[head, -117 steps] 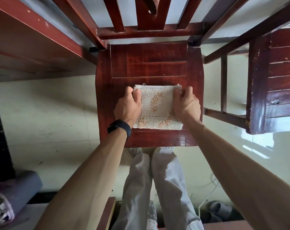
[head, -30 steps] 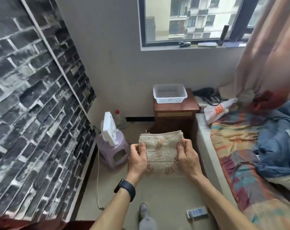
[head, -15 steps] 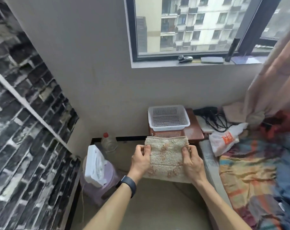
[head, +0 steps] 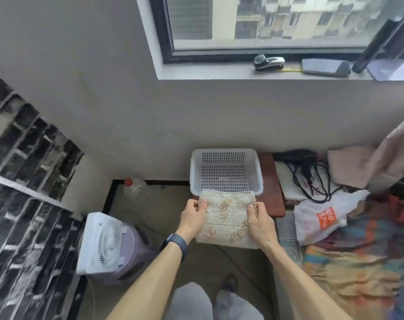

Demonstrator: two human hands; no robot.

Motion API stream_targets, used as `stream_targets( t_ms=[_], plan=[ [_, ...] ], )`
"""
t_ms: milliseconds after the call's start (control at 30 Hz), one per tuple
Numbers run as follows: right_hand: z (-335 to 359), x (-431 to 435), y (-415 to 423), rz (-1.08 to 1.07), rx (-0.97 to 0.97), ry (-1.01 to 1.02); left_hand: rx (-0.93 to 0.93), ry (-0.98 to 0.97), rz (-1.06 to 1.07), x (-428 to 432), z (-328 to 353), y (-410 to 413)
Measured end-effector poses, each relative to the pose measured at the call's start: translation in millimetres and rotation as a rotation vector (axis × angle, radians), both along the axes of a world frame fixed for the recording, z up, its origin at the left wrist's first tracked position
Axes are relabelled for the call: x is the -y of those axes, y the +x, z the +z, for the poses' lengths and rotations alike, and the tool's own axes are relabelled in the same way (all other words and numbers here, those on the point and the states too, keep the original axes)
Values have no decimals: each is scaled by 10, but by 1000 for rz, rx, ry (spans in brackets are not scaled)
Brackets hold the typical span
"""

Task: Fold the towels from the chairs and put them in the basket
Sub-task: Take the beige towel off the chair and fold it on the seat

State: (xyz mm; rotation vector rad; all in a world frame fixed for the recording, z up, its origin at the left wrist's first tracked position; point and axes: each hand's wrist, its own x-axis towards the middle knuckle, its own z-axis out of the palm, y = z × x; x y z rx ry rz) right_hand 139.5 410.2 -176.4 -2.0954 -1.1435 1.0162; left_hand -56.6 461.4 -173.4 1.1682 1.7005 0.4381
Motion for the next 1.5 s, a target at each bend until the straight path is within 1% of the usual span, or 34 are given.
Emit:
stream_targets(
  t_ms=[200, 333, 467, 633, 667, 733, 867, 933, 1000, 1067, 1133, 1167, 1200, 1267, 1300, 1333, 1367, 1400, 1433, 1500],
  plan=[
    [-348, -665, 142, 65, -33, -168, -19, -159, -4, -600, -322, 109],
    [-574, -1157, 123, 81, -9, -259, -23, -249, -19, -1099, -538, 102],
    [-797, -1691, 46, 54, -37, -275, 18, -307, -15, -1639, -727, 91],
    [-1155, -2277, 44, -28, -97, -299, 28, -360, -95, -2115, -1008, 72],
    [-1216, -2355, 38, -26, -98, -316, 25, -353, -106, -2152, -1036, 66],
    [-1360, -2488, 23, -8, -90, -370, -9, -278, -113, -2177, -1103, 48],
    [-1668, -2619, 17, -45, -89, -451, -214, -72, -48, -2151, -1229, -39],
    [-1778, -2651, 38, -90, -105, -450, -246, -96, -51, -2156, -1308, -64],
    [-1854, -2687, 49, -129, -130, -452, -234, -148, -84, -2172, -1401, -45],
    [-1912, -2714, 55, -166, -181, -465, -225, -162, -109, -2165, -1477, -13],
    [-1967, -2705, 56, -181, -211, -472, -256, -165, -94, -2157, -1509, 17],
    [-1976, -2677, 46, -174, -179, -463, -284, -162, -88, -2149, -1521, 28],
    [-1966, -2637, 40, -161, -90, -437, -311, -155, -88, -2144, -1526, 41],
    [-1943, -2518, 30, -75, 234, -322, -346, -140, -108, -2138, -1530, 74],
    [-1920, -2452, 2, 41, 388, -236, -357, -141, -120, -2143, -1535, 93],
    [-1913, -2390, -50, 202, 489, -154, -368, -146, -126, -2144, -1540, 111],
    [-1920, -2353, -116, 370, 537, -98, -383, -151, -125, -2143, -1549, 129],
    [-1965, -2340, -188, 511, 545, -74, -396, -157, -122, -2134, -1557, 139],
    [-2057, -2348, -249, 609, 542, -68, -398, -160, -116, -2118, -1562, 145],
    [-2247, -2420, -349, 718, 560, -106, -385, -164, -108, -2084, -1579, 138]
  ],
)
